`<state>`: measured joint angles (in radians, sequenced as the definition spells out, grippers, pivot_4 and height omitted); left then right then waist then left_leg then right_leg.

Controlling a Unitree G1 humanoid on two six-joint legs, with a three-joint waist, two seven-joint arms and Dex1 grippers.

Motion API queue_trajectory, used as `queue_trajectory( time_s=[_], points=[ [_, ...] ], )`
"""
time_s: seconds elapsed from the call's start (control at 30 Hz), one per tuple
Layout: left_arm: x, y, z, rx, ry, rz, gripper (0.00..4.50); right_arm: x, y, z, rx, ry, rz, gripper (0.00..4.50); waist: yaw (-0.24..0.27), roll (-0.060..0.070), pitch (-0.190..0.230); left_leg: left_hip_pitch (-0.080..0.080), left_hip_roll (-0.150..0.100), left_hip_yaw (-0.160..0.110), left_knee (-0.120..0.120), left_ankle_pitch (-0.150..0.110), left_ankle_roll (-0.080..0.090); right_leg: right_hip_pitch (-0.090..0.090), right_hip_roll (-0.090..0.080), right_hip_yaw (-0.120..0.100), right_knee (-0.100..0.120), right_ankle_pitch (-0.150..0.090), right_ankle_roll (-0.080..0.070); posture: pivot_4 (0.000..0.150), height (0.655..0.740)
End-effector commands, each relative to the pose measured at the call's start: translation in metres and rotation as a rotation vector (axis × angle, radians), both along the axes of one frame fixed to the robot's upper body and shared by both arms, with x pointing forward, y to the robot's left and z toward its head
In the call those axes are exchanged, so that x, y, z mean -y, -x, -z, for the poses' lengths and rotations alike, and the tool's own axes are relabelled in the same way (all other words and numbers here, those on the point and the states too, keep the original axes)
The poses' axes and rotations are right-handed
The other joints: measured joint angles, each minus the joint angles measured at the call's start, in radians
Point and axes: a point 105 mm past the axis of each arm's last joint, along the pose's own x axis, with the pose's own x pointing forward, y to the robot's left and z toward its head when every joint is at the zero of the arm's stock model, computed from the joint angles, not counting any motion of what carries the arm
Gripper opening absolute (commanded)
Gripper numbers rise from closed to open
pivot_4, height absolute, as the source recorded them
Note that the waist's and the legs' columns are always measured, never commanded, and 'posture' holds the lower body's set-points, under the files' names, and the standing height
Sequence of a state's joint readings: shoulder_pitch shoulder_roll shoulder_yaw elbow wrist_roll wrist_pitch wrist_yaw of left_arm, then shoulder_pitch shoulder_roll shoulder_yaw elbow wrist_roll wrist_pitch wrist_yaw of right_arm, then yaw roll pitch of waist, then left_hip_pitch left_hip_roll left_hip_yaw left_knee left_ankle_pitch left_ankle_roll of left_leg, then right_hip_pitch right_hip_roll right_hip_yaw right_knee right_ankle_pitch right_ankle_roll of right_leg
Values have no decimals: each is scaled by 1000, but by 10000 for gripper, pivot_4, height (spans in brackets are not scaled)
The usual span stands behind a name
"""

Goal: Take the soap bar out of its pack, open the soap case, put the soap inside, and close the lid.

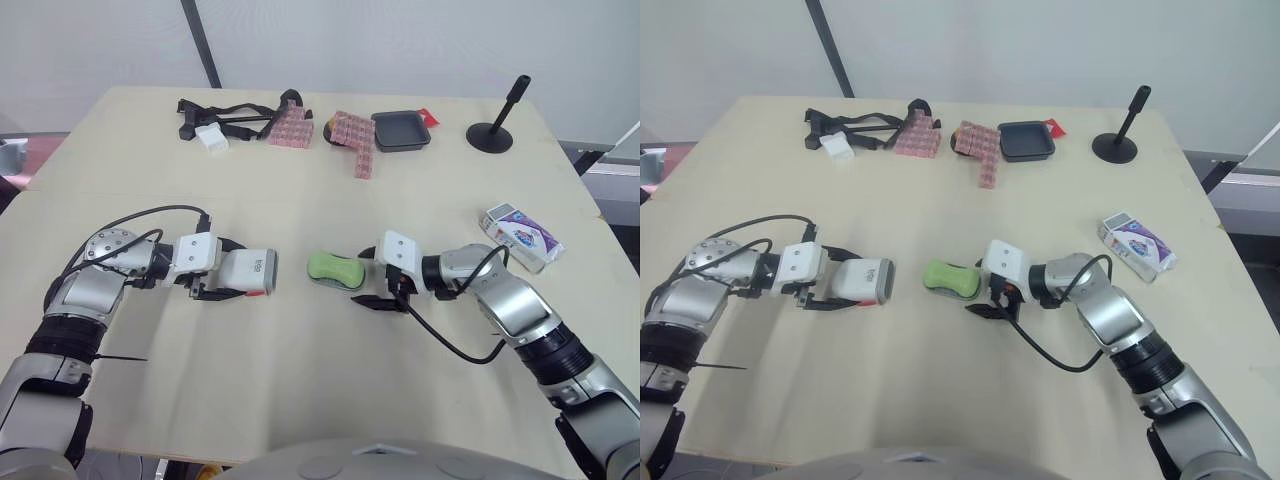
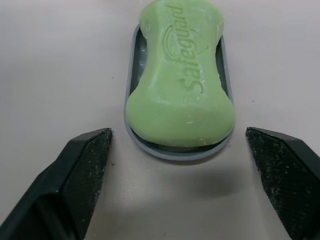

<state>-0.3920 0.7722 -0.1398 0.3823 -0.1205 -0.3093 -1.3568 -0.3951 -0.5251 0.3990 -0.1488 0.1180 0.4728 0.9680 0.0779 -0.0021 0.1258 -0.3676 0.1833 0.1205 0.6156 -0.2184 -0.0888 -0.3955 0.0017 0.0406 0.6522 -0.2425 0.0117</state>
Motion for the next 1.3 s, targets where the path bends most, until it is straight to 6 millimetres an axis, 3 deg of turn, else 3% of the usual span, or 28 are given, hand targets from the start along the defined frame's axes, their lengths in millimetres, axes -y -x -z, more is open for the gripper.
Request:
queue_trajectory(
  time_s=[0.03, 0.33, 0.87, 1.03, 1.3],
  points=[
    [-1, -3, -8, 33, 1, 4, 34550, -4, 0, -14, 28, -19, -12, 44571, 0, 0, 0, 0, 0, 0, 0, 0, 0, 0, 0, 0, 0, 0, 0, 1500, 7400],
    [-1, -2, -7, 34, 3, -1, 34550, -20, -5, -14, 22, -20, -7, 44571, 0, 0, 0, 0, 0, 0, 0, 0, 0, 0, 0, 0, 1, 0, 0, 1500, 7400],
    [-1, -1, -7, 38, 3, -6, 34550, -15, -12, -2, 21, 45, 21, 44571, -1, 0, 0, 1, 0, 0, 0, 0, 0, 0, 0, 0, 0, 0, 0, 1500, 7400],
    [-1, -2, -7, 41, -5, -3, 34550, -16, -12, -2, 23, 44, 27, 30480, -1, 0, 0, 1, 0, 0, 0, 0, 0, 0, 0, 0, 0, 0, 0, 1500, 7400],
    [6, -5, -10, 48, 17, 7, 34550, -7, -10, -9, 50, 51, 20, 30480, 2, 0, 0, 2, 0, 0, 0, 0, 0, 1, 0, 0, 0, 0, 0, 1500, 7400]
  ],
)
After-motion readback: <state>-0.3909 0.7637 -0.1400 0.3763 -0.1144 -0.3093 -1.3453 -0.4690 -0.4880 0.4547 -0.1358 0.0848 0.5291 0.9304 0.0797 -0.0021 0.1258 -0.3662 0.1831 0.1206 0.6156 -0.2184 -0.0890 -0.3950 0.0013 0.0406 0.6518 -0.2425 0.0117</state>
